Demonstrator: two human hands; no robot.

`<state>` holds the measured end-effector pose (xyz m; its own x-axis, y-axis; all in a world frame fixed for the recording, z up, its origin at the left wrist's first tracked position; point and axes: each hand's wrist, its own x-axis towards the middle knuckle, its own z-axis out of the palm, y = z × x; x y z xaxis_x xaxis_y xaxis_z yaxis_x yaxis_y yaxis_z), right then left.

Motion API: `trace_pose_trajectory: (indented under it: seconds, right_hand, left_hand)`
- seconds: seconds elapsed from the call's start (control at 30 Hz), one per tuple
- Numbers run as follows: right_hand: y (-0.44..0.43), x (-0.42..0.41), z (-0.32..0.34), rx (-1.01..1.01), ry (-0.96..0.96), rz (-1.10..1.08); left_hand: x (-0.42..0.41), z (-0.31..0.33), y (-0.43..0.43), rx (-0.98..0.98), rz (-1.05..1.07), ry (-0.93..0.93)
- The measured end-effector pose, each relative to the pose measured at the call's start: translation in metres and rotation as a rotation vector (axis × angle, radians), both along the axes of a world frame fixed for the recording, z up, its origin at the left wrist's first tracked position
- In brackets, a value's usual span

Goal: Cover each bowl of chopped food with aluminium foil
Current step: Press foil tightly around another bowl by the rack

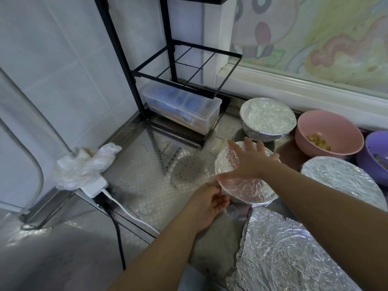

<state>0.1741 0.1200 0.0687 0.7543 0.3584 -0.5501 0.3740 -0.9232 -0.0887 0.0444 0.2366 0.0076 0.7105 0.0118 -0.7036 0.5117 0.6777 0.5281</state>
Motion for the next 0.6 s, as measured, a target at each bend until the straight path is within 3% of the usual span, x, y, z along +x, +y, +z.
trace_pose_trajectory:
  seconds: [0.17, 0.37, 0.6]
  right_hand:
    - [-0.001, 0.001, -0.002, 0.000, -0.002, 0.000]
    - [-0.001, 0.000, -0.002, 0.004, -0.004, 0.001]
    - [-0.001, 0.000, -0.004, 0.017, -0.004, -0.005]
  left_hand:
    - [-0.012, -0.006, 0.005, -0.020, -0.112, -0.173]
    - [-0.011, -0.015, 0.012, 0.358, -0.220, -0.294]
    - [0.002, -0.010, 0.029, 0.492, -0.341, -0.328]
